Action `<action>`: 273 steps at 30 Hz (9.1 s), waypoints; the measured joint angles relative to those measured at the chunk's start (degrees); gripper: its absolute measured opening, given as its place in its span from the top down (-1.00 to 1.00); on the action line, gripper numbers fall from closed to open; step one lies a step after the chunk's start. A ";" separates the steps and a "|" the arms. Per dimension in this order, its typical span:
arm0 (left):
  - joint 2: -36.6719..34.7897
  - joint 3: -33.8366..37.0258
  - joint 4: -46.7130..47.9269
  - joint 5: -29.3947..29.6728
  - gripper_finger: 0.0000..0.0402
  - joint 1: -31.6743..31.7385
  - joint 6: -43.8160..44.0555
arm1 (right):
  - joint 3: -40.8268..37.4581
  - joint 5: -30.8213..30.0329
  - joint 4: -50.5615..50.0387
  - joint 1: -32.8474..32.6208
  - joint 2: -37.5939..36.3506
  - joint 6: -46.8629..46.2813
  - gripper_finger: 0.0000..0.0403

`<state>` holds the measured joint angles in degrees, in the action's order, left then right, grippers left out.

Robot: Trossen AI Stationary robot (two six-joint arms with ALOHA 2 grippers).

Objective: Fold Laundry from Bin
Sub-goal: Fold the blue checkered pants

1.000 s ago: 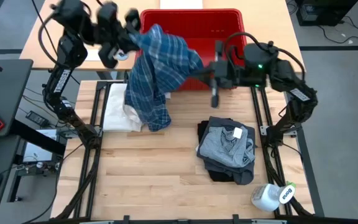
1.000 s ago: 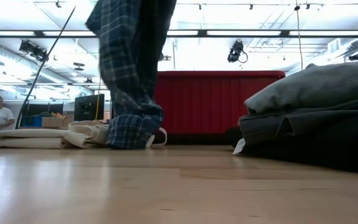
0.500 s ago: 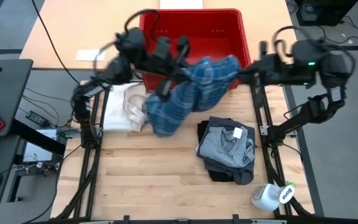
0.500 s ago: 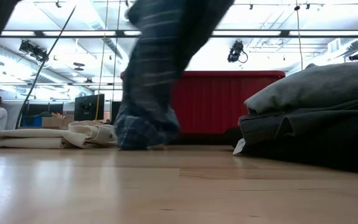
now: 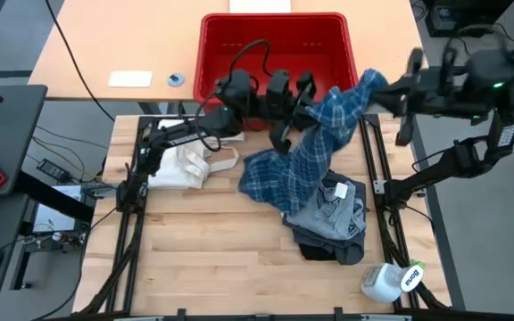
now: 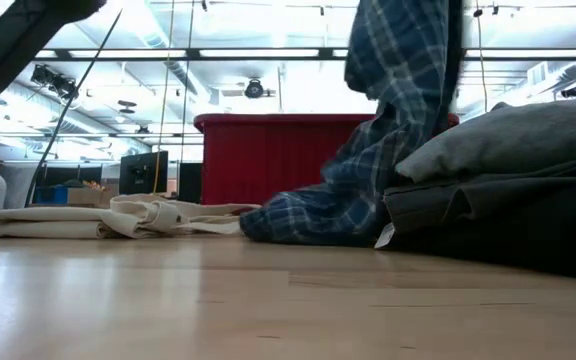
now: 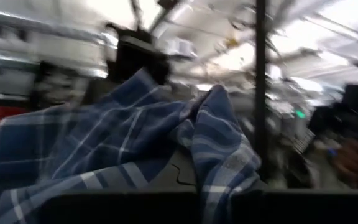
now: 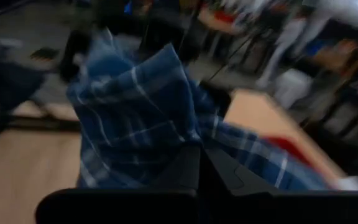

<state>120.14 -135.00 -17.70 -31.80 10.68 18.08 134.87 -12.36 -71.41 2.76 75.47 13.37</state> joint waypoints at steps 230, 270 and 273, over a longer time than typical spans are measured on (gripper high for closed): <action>-43.41 20.90 20.24 18.45 0.95 2.59 12.07 | -23.87 -51.20 109.10 2.57 29.54 32.56 0.08; -49.10 21.03 25.04 7.29 0.94 9.76 -8.87 | -23.80 -12.11 55.14 -6.78 19.08 -14.52 0.08; -49.36 21.03 23.62 10.02 0.94 9.78 -8.89 | -23.89 -7.08 50.58 -6.65 19.73 -21.29 0.09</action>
<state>70.78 -113.97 5.92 -21.78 20.47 9.19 110.98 -19.44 -20.83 -3.88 95.20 -7.92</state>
